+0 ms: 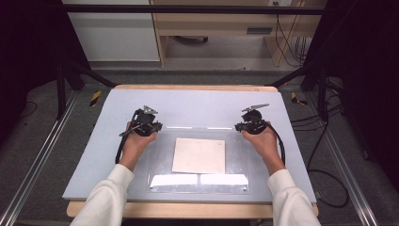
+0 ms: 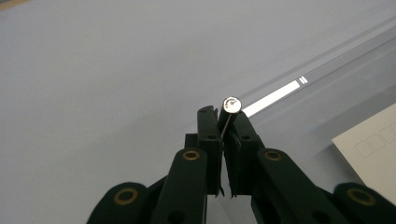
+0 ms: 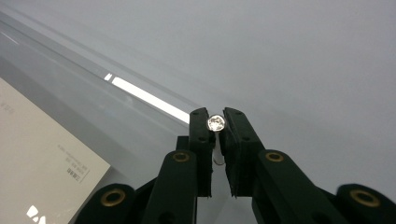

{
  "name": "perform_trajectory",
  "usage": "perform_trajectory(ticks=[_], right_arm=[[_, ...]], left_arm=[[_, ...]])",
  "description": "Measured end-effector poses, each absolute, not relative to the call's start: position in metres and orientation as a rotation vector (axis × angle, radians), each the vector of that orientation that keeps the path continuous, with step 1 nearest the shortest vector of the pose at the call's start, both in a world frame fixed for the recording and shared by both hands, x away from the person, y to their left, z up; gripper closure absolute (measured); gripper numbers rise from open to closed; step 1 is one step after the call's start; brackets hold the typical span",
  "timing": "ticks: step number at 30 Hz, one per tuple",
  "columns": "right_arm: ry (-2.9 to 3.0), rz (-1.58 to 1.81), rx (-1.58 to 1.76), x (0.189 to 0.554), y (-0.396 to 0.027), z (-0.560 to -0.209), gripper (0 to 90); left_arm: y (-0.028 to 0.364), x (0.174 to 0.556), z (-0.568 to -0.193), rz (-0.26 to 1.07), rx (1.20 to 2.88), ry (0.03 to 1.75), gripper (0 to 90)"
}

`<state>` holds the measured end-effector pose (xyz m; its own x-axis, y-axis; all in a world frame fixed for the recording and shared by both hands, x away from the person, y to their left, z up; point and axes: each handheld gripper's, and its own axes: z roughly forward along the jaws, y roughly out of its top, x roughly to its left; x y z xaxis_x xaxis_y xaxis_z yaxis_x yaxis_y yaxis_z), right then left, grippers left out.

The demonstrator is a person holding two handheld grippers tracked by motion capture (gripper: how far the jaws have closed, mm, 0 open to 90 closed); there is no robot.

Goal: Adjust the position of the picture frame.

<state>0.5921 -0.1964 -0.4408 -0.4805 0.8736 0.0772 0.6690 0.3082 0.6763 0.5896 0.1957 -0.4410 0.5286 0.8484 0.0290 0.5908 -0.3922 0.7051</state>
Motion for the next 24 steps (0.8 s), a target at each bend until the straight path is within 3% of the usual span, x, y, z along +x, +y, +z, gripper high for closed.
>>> perform_trajectory(ticks=[24], right_arm=[[2.218, 0.936, 1.392, 0.591, -0.195, -0.458, 84.2]], left_arm=[[0.193, 0.592, -0.457, 0.534, 2.089, 1.191, 84.8]])
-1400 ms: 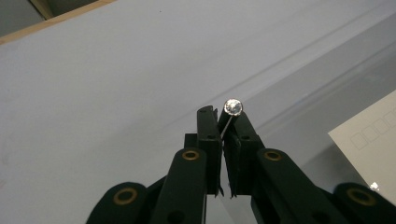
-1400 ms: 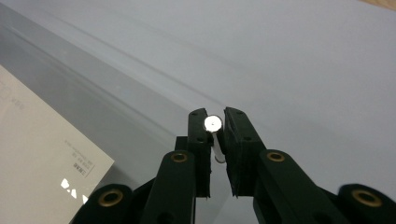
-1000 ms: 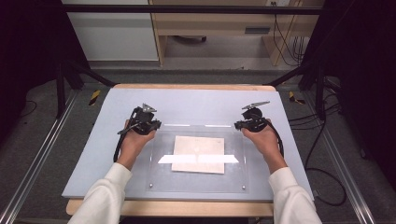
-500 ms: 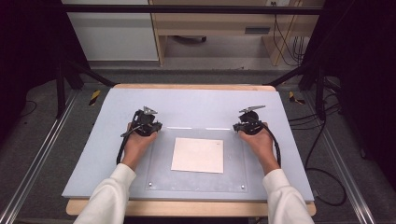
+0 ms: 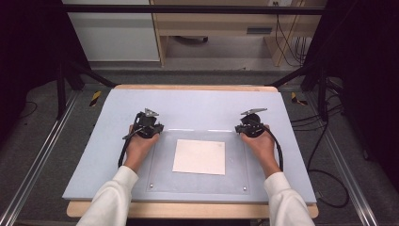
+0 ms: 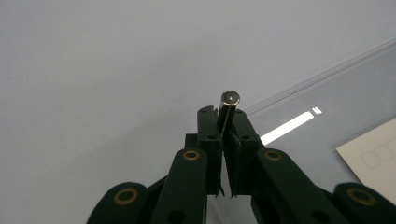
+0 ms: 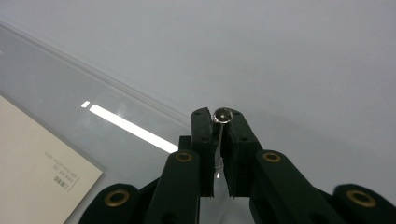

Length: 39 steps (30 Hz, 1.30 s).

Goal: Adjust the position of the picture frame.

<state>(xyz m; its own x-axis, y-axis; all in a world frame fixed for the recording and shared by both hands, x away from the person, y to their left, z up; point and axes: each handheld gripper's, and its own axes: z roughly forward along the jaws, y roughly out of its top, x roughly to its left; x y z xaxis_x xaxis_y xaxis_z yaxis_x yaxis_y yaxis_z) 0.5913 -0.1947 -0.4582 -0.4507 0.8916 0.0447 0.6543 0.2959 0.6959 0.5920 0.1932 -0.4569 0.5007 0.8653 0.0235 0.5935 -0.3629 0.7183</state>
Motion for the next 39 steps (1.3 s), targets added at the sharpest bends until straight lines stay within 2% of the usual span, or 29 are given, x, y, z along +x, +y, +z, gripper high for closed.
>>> perform_trajectory(ticks=[10, 13, 15, 18, 19, 27, 32, 37, 39], right_arm=[[2.153, 0.943, 1.421, 0.586, -0.192, -0.461, 83.5], [2.108, 0.949, 1.444, 0.583, -0.193, -0.461, 75.0], [2.067, 0.979, 1.44, 0.579, -0.194, -0.457, 67.1], [2.024, 0.987, 1.398, 0.571, -0.196, -0.45, 62.8], [2.014, 0.981, 1.393, 0.568, -0.196, -0.449, 63.4], [1.958, 1.006, 1.333, 0.557, -0.197, -0.451, 69.9], [1.962, 1.015, 1.327, 0.557, -0.196, -0.454, 77.0], [1.959, 1.032, 1.315, 0.558, -0.193, -0.454, 79.4], [1.956, 1.031, 1.314, 0.559, -0.192, -0.454, 83.8]], left_arm=[[0.19, 0.589, -0.458, 0.557, 2.057, 1.232, 84.6], [0.189, 0.586, -0.458, 0.565, 2.037, 1.242, 83.7], [0.189, 0.583, -0.457, 0.601, 2.018, 1.232, 77.4], [0.187, 0.578, -0.454, 0.671, 1.979, 1.206, 64.7], [0.188, 0.576, -0.453, 0.69, 1.949, 1.202, 59.4], [0.19, 0.568, -0.455, 0.736, 1.861, 1.185, 52.1], [0.19, 0.564, -0.455, 0.749, 1.846, 1.175, 51.1], [0.19, 0.563, -0.456, 0.754, 1.845, 1.168, 52.4], [0.19, 0.564, -0.457, 0.756, 1.848, 1.171, 53.3]])
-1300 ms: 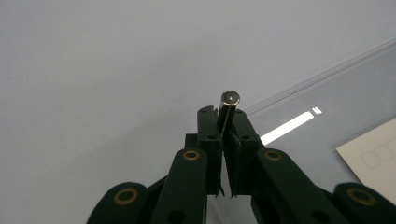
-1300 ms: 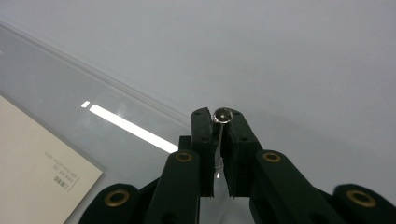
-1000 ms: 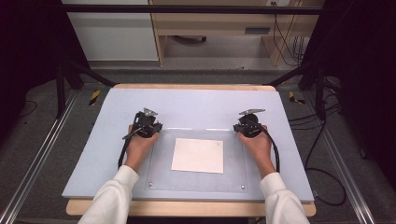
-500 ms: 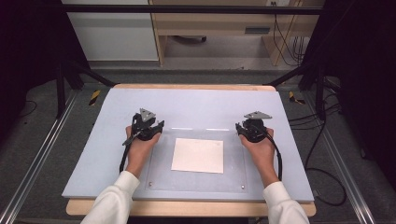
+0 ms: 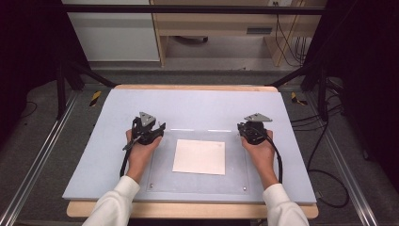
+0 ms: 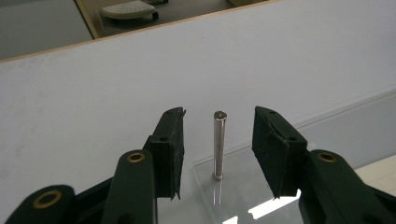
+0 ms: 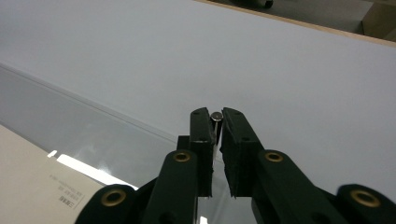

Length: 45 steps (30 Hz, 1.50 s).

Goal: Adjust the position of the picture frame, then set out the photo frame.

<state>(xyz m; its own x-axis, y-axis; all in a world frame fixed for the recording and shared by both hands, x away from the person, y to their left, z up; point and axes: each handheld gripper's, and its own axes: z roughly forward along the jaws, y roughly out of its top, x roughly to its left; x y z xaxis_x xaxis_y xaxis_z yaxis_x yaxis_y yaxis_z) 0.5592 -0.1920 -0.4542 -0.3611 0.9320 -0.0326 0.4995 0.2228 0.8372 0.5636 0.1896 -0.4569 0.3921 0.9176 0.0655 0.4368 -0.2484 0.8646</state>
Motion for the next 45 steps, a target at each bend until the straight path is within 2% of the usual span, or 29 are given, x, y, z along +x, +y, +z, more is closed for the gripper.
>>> perform_trajectory(ticks=[4, 10, 15, 26, 45], right_arm=[[1.958, 1.027, 1.315, 0.561, -0.191, -0.454, 85.3], [1.956, 1.028, 1.324, 0.561, -0.19, -0.454, 85.5], [1.962, 1.019, 1.317, 0.561, -0.19, -0.453, 85.5], [1.975, 1.005, 1.322, 0.563, -0.19, -0.451, 85.6], [2.145, 0.87, 1.411, 0.582, -0.188, -0.433, 86.0]], left_arm=[[0.19, 0.565, -0.459, 0.737, 1.845, 1.185, 58.7], [0.187, 0.565, -0.459, 0.748, 1.839, 1.173, 74.7], [0.187, 0.566, -0.459, 0.751, 1.823, 1.191, 83.7], [0.188, 0.568, -0.456, 0.729, 1.851, 1.198, 84.6], [0.192, 0.591, -0.437, 0.574, 2.023, 1.228, 85.1]])
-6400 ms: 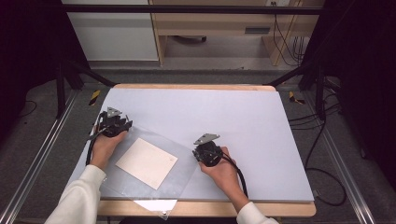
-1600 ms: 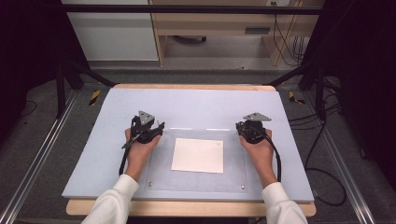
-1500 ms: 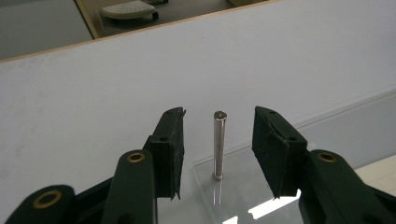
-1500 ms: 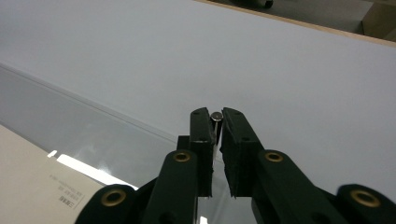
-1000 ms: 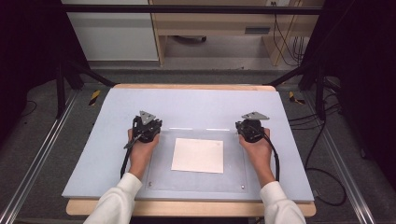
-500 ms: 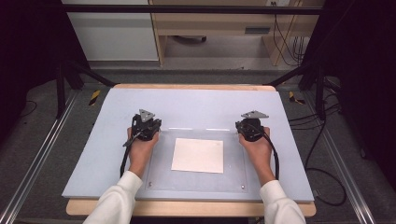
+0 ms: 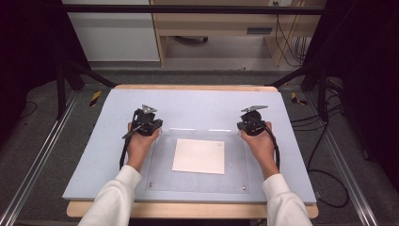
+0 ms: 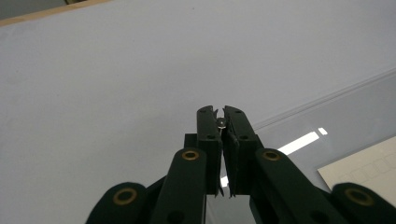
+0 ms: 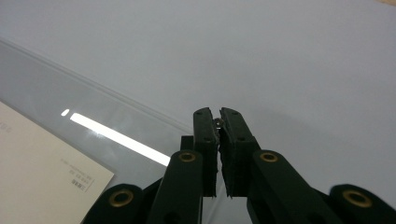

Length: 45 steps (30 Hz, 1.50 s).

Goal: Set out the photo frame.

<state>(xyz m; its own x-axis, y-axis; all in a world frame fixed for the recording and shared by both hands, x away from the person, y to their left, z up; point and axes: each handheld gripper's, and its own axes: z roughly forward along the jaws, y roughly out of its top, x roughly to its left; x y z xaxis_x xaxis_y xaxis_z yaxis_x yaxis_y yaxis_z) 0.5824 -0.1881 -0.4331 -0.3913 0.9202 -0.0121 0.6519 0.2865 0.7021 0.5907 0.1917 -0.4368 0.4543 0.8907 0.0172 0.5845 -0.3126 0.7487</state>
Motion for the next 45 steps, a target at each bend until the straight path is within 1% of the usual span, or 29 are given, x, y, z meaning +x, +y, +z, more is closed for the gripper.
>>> perform_trajectory(ticks=[10, 20, 22, 26, 31, 32, 35, 37, 38, 41, 45], right_arm=[[2.27, 0.847, 1.535, 0.605, -0.194, -0.424, 84.9], [2.273, 0.891, 1.481, 0.6, -0.197, -0.425, 83.4], [2.244, 0.915, 1.443, 0.594, -0.199, -0.423, 74.3], [2.169, 0.914, 1.339, 0.569, -0.208, -0.413, 62.9], [2.104, 0.952, 1.186, 0.515, -0.214, -0.409, 42.0], [2.103, 0.964, 1.152, 0.503, -0.214, -0.41, 36.6], [2.1, 0.994, 1.086, 0.468, -0.213, -0.414, 25.5], [2.094, 1.04, 1.048, 0.447, -0.212, -0.418, 20.3], [2.095, 1.06, 1.034, 0.436, -0.211, -0.421, 15.8], [2.115, 1.103, 1.011, 0.416, -0.207, -0.427, 9.9], [2.189, 1.062, 0.896, 0.396, -0.198, -0.435, 10.0]], left_arm=[[0.194, 0.61, -0.428, 0.446, 2.095, 1.263, 85.1], [0.191, 0.613, -0.425, 0.429, 2.12, 1.282, 85.2], [0.191, 0.613, -0.425, 0.431, 2.134, 1.278, 85.2], [0.189, 0.613, -0.425, 0.436, 2.135, 1.285, 85.2], [0.189, 0.616, -0.424, 0.421, 2.143, 1.299, 85.1], [0.189, 0.616, -0.424, 0.417, 2.139, 1.303, 85.1], [0.189, 0.617, -0.424, 0.413, 2.141, 1.31, 85.1], [0.189, 0.618, -0.424, 0.411, 2.147, 1.314, 85.1], [0.189, 0.619, -0.424, 0.408, 2.149, 1.317, 85.1], [0.19, 0.62, -0.424, 0.401, 2.15, 1.321, 85.1], [0.189, 0.622, -0.423, 0.393, 2.151, 1.329, 85.1]])
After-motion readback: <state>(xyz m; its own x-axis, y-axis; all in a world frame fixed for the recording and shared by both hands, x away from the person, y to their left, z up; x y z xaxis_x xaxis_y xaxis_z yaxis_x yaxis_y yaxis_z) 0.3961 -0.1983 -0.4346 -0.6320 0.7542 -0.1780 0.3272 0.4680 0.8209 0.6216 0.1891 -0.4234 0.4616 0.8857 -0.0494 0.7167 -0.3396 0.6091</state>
